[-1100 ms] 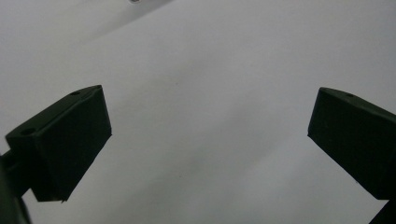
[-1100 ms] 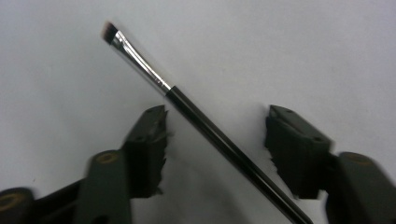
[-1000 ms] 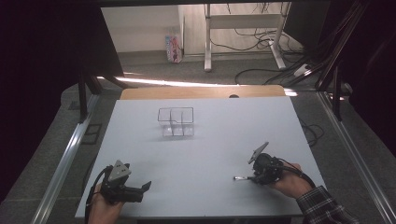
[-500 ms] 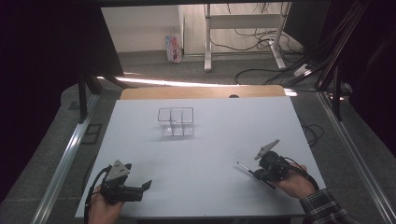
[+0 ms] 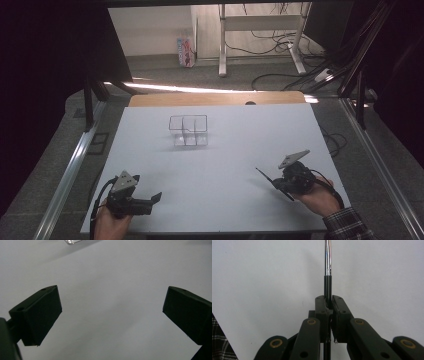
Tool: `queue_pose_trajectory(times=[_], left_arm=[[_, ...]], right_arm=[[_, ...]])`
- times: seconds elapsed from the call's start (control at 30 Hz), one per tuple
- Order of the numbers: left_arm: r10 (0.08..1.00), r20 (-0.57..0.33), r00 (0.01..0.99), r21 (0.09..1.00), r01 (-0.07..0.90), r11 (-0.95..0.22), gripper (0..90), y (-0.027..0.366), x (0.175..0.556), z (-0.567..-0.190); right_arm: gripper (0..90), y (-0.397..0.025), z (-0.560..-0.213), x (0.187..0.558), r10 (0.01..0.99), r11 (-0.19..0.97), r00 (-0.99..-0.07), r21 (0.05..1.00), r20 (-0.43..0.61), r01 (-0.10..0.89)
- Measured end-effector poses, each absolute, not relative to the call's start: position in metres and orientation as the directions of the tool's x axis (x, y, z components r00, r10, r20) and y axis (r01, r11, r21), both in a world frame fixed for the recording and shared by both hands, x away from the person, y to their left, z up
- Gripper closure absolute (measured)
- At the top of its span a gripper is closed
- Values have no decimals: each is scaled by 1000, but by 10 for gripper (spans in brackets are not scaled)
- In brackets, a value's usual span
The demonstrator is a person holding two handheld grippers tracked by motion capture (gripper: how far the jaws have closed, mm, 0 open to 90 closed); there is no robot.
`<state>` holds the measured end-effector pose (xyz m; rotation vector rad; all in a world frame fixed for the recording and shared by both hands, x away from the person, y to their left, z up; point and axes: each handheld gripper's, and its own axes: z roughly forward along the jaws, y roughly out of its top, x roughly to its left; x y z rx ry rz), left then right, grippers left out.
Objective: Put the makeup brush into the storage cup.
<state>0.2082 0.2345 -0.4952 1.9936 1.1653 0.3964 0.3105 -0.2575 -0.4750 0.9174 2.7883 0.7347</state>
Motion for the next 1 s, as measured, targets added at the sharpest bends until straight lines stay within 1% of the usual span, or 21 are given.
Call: queue_pose_trajectory(times=[0.03, 0.3, 0.53, 0.63, 0.77, 1.0], left_arm=[[841, -115, 529, 752, 599, -274, 25, 235, 208, -495], [821, -110, 561, 750, 588, -302, 25, 233, 208, -496], [812, -134, 568, 762, 583, -283, 16, 234, 208, -496], [813, -131, 567, 763, 581, -283, 16, 233, 208, -496], [808, -147, 570, 767, 582, -270, 13, 232, 209, -495], [797, -166, 580, 777, 575, -256, 8, 230, 209, -494]], right_arm=[[837, -258, -473, 308, 588, 688, -808, 504, 35, 522], [837, -258, -465, 301, 592, 661, -806, 564, 12, 494], [837, -259, -459, 297, 600, 626, -799, 605, 29, 492], [837, -259, -458, 296, 598, 620, -801, 619, 26, 482], [837, -259, -456, 294, 598, 609, -801, 638, 21, 471], [837, -260, -452, 292, 609, 572, -792, 667, 44, 477]])
